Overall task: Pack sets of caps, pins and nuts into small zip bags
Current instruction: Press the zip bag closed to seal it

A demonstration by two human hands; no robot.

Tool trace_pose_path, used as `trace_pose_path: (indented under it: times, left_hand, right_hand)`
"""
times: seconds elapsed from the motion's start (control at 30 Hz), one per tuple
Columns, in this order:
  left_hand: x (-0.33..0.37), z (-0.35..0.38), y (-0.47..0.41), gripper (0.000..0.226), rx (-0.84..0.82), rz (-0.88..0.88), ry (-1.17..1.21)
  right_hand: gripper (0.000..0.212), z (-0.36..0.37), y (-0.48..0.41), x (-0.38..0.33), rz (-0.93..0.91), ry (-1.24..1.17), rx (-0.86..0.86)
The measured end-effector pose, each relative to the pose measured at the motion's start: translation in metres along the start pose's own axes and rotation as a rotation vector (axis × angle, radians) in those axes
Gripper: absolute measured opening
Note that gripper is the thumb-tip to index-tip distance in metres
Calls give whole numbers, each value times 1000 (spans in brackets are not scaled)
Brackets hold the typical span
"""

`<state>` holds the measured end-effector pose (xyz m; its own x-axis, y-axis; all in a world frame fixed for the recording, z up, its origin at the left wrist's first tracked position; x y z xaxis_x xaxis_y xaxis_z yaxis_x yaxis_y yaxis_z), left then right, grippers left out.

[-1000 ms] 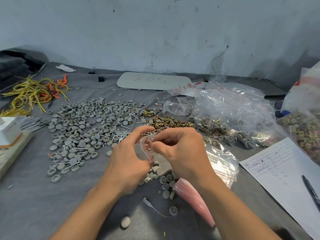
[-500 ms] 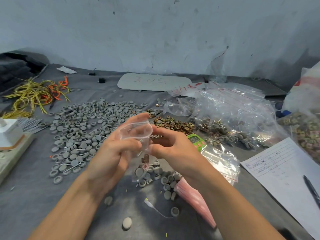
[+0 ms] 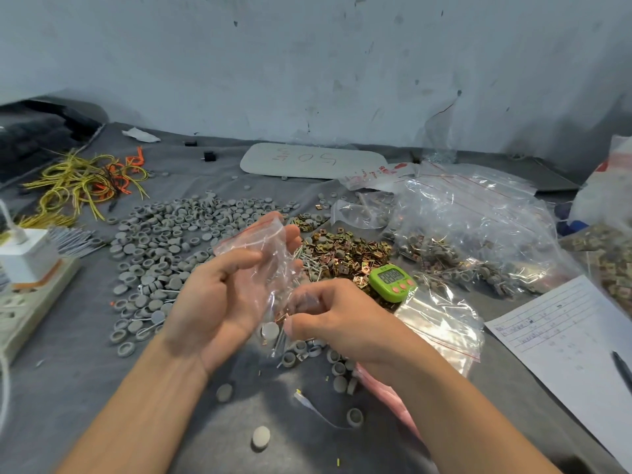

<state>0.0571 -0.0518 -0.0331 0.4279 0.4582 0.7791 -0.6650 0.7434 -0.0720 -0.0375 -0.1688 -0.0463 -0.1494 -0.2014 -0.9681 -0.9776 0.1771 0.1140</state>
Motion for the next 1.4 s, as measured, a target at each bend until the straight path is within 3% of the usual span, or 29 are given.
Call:
trace_pose_path:
  times: [0.1, 0.27, 0.37, 0.47, 0.67, 0.77, 0.97, 1.1, 1.2, 1.27, 1.4]
  left_hand:
    - [3, -2, 0, 53, -14, 13, -72]
    - [-1, -6, 1, 54, 74, 4, -402]
    - [-7, -5, 1, 27, 93, -26, -477]
    - [-11, -2, 2, 21, 103, -51, -489]
    - [-14, -1, 5, 29, 121, -46, -576]
    - [-17, -1, 4, 9, 147, -33, -632]
    - [-15, -1, 2, 5, 166, 9, -647]
    - [-12, 0, 5, 13, 101, 82, -642]
    - [-12, 4, 6, 17, 69, 145, -727]
    - [-9, 5, 7, 21, 96, 194, -796]
    - [-4, 3, 9, 34, 137, 270, -837]
  right_hand:
    - [6, -1, 0, 3, -3, -67, 44]
    - [10, -6, -1, 5, 10, -338, 159]
    - [21, -12, -1, 5, 31, -486, 165]
    - [14, -16, -1, 5, 42, -499, 177]
    - [17, -20, 1, 6, 11, -399, 226]
    - [13, -22, 0, 8, -8, -371, 240]
    - [15, -22, 0, 7, -69, -317, 214]
    - [14, -23, 1, 6, -136, -210, 250]
    - [18, -25, 5, 3, -205, 62, 357]
    - [10, -23, 6, -1, -248, 180, 400]
    - [11, -18, 8, -5, -311, 116, 386]
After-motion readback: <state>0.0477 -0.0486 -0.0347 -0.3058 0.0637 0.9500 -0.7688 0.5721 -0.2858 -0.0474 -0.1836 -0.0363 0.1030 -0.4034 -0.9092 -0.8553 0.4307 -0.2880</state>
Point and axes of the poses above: each hand's wrist, its own y-axis away from the middle knuckle, its own z-axis out of the palm, x = y × z, the point moved 4 cm from there along -y, towards the middle knuckle, and after that the axes turned 3 degrees about -y, right-handed, at the moved point
